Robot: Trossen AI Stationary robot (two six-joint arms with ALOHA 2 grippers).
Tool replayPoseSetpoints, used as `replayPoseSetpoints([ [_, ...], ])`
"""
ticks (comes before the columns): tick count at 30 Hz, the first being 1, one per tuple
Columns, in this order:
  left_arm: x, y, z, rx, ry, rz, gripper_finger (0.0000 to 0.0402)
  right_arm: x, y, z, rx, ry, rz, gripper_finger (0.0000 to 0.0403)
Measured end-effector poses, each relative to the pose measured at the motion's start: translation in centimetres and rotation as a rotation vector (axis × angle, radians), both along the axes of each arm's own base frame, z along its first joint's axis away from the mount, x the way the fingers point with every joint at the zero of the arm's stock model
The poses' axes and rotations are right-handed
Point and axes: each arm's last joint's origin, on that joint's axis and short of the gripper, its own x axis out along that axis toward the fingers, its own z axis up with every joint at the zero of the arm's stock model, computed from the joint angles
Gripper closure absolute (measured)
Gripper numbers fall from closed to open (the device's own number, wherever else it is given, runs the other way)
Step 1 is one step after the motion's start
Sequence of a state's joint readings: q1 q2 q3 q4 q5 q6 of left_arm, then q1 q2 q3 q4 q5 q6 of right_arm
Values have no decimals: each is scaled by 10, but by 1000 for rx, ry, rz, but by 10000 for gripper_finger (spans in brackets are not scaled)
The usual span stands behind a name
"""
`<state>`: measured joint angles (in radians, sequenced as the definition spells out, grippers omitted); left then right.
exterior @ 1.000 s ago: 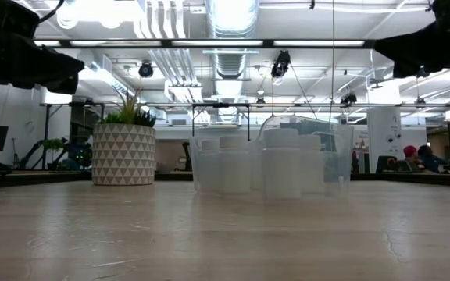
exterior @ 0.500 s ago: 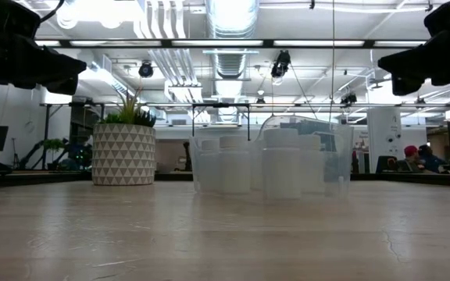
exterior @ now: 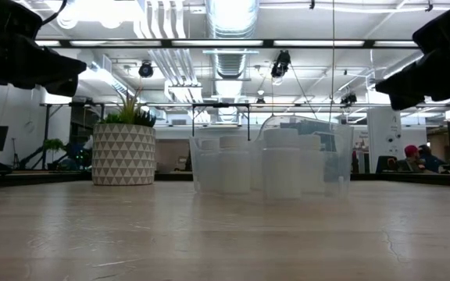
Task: Pick and place pill bottles into a basket
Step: Return to Home Position
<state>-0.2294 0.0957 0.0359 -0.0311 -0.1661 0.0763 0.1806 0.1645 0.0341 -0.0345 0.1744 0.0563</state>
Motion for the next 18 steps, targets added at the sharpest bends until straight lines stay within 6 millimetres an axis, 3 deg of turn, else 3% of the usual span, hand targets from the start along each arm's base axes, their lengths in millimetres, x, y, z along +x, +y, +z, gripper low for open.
replayPoseSetpoints([
  [18, 1, 1, 0, 9, -4, 33, 393, 1, 0, 0, -13, 5, 0, 394],
])
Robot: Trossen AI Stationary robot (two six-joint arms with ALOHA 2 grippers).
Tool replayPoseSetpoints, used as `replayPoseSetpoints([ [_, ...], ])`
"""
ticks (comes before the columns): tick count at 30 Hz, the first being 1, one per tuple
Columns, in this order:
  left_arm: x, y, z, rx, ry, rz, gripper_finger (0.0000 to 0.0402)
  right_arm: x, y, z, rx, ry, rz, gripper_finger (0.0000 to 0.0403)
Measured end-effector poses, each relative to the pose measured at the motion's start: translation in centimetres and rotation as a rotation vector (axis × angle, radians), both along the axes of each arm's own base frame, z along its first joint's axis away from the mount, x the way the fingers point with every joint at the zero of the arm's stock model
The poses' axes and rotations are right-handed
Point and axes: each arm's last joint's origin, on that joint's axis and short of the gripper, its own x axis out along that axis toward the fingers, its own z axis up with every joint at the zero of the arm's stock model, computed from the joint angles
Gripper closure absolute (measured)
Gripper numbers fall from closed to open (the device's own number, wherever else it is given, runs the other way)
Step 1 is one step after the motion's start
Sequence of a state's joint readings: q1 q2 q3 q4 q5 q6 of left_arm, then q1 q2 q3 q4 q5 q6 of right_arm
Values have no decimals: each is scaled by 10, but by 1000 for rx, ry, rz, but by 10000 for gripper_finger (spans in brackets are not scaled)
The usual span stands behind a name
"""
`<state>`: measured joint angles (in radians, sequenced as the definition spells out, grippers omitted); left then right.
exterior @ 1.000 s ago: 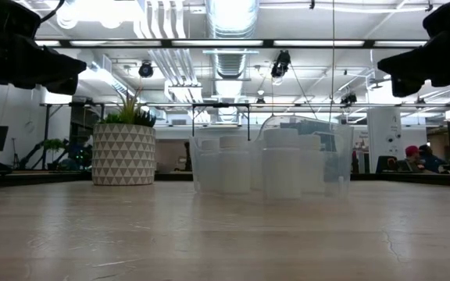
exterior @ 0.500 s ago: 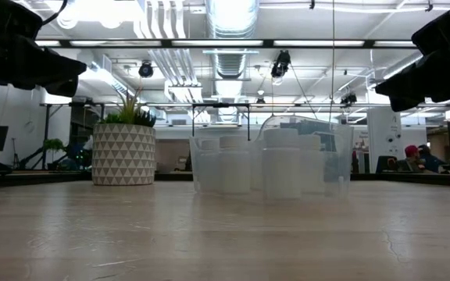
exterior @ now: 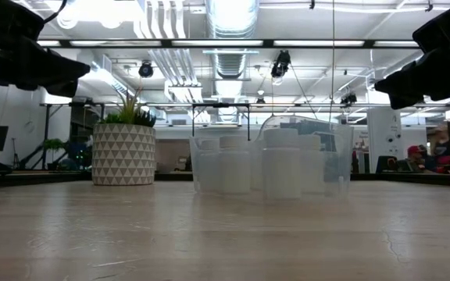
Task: Pick and place pill bottles into a basket
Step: Return to Home Position
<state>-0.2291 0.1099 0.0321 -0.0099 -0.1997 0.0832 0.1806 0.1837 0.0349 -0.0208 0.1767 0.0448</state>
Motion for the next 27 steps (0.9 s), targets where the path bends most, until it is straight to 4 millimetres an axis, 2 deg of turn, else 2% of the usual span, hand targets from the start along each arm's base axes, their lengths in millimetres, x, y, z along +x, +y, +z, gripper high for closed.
replayPoseSetpoints([
  [27, 0, 0, 0, -21, 8, 20, 393, 0, 0, 0, 6, -2, 0, 394],
])
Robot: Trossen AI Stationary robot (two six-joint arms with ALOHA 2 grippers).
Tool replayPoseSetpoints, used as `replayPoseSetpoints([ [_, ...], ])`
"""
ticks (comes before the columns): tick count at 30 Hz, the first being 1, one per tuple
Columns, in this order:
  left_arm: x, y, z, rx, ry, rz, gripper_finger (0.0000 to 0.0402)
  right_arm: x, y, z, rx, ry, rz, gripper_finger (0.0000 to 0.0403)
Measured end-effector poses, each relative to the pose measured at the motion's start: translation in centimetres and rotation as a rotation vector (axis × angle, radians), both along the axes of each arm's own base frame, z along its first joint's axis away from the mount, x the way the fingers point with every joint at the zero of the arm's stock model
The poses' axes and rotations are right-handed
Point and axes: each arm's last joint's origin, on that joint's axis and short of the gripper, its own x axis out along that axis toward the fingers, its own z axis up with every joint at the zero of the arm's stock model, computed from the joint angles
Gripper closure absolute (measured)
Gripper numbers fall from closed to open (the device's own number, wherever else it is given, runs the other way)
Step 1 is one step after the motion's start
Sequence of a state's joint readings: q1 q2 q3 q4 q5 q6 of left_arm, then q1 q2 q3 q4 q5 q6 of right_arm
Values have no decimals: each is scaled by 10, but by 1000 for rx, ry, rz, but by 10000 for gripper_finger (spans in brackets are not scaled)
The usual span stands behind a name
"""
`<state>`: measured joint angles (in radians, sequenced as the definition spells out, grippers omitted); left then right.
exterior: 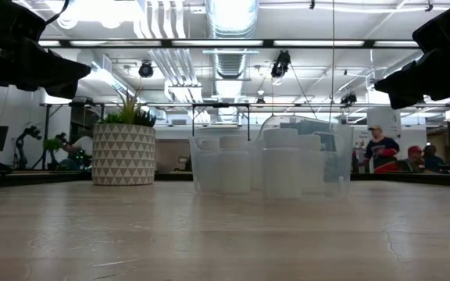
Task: Pick and place pill bottles into a basket
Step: Return to Home Position
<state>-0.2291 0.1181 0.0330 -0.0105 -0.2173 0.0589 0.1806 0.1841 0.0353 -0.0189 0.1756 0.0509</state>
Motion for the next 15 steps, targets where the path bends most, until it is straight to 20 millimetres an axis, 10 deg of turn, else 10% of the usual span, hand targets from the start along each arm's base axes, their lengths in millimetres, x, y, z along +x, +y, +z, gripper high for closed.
replayPoseSetpoints([
  [15, 0, 0, 0, 1, 4, 0, 393, 0, 0, 0, -57, 0, 9, 394],
])
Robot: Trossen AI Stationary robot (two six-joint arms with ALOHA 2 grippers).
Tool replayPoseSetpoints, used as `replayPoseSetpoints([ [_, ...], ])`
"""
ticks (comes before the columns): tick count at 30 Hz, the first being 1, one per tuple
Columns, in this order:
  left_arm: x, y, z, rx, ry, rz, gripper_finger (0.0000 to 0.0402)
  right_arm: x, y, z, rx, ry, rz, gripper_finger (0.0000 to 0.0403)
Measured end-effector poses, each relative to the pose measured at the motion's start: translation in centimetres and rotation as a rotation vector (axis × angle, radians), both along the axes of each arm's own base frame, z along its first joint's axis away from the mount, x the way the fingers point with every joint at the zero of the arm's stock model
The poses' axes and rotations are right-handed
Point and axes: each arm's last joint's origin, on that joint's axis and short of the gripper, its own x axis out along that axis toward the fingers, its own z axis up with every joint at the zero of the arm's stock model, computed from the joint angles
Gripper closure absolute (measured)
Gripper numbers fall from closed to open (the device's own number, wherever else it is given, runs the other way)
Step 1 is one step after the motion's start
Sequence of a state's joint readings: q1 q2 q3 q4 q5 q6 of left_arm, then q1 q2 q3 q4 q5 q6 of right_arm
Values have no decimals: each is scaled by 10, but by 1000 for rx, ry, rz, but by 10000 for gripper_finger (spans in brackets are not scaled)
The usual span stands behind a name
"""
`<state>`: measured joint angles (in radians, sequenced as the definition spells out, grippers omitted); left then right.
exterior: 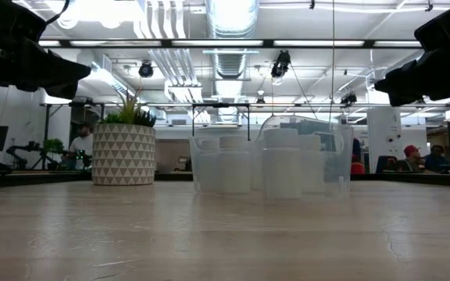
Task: Pick and place pill bottles into a basket
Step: Return to Home Position
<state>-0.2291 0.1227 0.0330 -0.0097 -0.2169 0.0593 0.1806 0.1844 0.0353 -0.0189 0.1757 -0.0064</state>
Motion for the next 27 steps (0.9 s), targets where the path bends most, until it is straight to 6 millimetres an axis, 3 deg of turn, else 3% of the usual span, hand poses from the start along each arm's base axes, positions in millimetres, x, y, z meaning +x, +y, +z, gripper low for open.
replayPoseSetpoints([
  [27, 0, 0, 0, 0, 0, -1, 393, 0, 0, 0, -22, 0, 3, 394],
])
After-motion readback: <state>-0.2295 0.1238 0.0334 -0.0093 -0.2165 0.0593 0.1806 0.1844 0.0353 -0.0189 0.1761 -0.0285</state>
